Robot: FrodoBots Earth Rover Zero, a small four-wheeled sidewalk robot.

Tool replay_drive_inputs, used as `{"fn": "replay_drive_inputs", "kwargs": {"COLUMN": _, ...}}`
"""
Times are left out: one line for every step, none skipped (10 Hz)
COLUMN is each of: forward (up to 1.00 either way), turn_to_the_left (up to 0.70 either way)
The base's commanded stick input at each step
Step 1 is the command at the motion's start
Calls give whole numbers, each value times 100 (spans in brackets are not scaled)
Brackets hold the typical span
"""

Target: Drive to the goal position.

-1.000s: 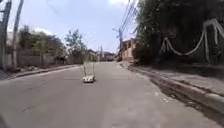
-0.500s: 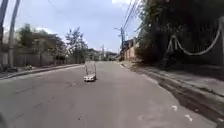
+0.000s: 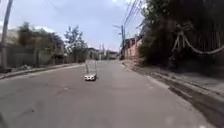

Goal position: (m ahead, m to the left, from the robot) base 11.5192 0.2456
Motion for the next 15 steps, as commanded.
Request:
{"fn": "replay_drive_inputs", "kwargs": {"forward": 100, "turn_to_the_left": 0}}
{"fn": "replay_drive_inputs", "kwargs": {"forward": 100, "turn_to_the_left": 0}}
{"fn": "replay_drive_inputs", "kwargs": {"forward": 100, "turn_to_the_left": 0}}
{"fn": "replay_drive_inputs", "kwargs": {"forward": 100, "turn_to_the_left": -2}}
{"fn": "replay_drive_inputs", "kwargs": {"forward": 100, "turn_to_the_left": -10}}
{"fn": "replay_drive_inputs", "kwargs": {"forward": 100, "turn_to_the_left": -26}}
{"fn": "replay_drive_inputs", "kwargs": {"forward": 100, "turn_to_the_left": -37}}
{"fn": "replay_drive_inputs", "kwargs": {"forward": 100, "turn_to_the_left": -4}}
{"fn": "replay_drive_inputs", "kwargs": {"forward": 100, "turn_to_the_left": 0}}
{"fn": "replay_drive_inputs", "kwargs": {"forward": 100, "turn_to_the_left": 0}}
{"fn": "replay_drive_inputs", "kwargs": {"forward": 100, "turn_to_the_left": 0}}
{"fn": "replay_drive_inputs", "kwargs": {"forward": 100, "turn_to_the_left": 0}}
{"fn": "replay_drive_inputs", "kwargs": {"forward": 100, "turn_to_the_left": 0}}
{"fn": "replay_drive_inputs", "kwargs": {"forward": 100, "turn_to_the_left": 0}}
{"fn": "replay_drive_inputs", "kwargs": {"forward": 100, "turn_to_the_left": 0}}
